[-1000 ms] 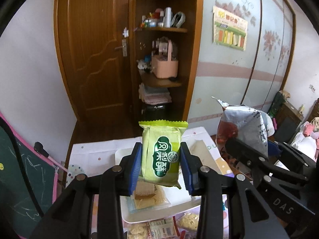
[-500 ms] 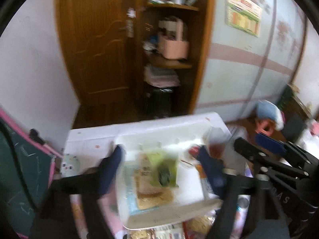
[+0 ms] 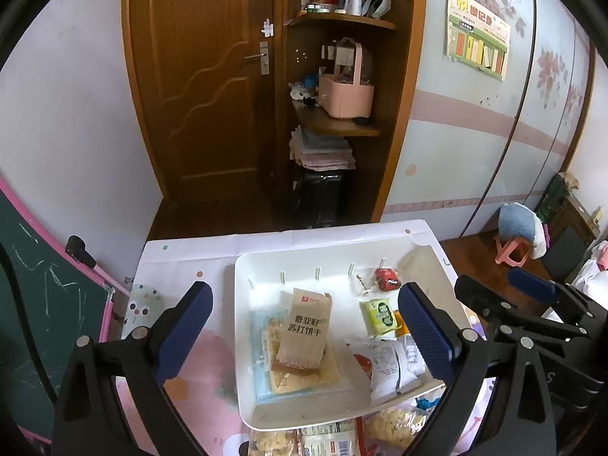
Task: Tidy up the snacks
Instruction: 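Withdraw both tools from the basket toward the remaining snacks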
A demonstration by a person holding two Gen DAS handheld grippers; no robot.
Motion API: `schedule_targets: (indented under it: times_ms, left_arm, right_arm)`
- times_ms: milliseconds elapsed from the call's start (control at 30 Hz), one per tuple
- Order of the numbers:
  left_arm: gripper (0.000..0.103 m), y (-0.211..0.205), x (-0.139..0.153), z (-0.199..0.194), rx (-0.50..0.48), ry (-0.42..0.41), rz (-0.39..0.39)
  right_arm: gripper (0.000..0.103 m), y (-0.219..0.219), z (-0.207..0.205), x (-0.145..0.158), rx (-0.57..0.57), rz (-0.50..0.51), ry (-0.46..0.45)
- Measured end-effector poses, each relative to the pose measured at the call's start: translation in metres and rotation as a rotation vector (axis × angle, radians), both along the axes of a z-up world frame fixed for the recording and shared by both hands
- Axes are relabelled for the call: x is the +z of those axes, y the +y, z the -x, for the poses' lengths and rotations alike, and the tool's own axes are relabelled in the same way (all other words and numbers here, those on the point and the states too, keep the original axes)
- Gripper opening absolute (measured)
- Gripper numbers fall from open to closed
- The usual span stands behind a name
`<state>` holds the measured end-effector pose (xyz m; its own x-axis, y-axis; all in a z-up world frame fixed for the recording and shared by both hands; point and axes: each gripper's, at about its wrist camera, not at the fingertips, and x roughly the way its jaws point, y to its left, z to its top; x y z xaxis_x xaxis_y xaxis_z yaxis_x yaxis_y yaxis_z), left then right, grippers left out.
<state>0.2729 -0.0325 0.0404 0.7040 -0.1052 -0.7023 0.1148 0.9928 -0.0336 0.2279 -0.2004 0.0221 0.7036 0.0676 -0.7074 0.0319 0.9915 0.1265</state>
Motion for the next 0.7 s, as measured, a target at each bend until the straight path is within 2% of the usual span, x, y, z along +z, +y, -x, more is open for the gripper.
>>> schedule_targets:
  times_ms: [400, 700]
  left_arm:
    - [0.098, -0.001, 0.007, 0.023, -0.011, 0.002, -0.025]
    - [0.098, -0.001, 0.022, 0.067, -0.042, -0.026, -0.05]
  right_arm:
    - [0.081, 0.003, 0.015, 0.005, 0.003, 0.038, 0.012]
    - [0.082, 0.003, 0.05, 0.021, 0.0, 0.069, -0.007]
